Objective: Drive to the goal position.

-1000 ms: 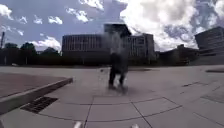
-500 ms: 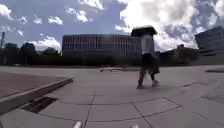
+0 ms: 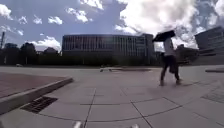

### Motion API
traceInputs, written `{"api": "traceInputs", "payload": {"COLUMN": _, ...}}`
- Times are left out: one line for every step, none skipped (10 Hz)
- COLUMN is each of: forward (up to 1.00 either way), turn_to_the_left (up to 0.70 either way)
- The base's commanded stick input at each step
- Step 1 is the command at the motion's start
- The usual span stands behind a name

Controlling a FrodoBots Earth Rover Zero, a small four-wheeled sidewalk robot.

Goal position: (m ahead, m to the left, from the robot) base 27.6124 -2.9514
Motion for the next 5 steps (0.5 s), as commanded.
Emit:
{"api": "traceInputs", "payload": {"forward": 0.05, "turn_to_the_left": 0.0}}
{"api": "traceInputs", "payload": {"forward": 0.05, "turn_to_the_left": 0.0}}
{"api": "traceInputs", "payload": {"forward": 0.06, "turn_to_the_left": 0.0}}
{"api": "traceInputs", "payload": {"forward": 0.06, "turn_to_the_left": 0.0}}
{"api": "traceInputs", "payload": {"forward": 0.06, "turn_to_the_left": 0.0}}
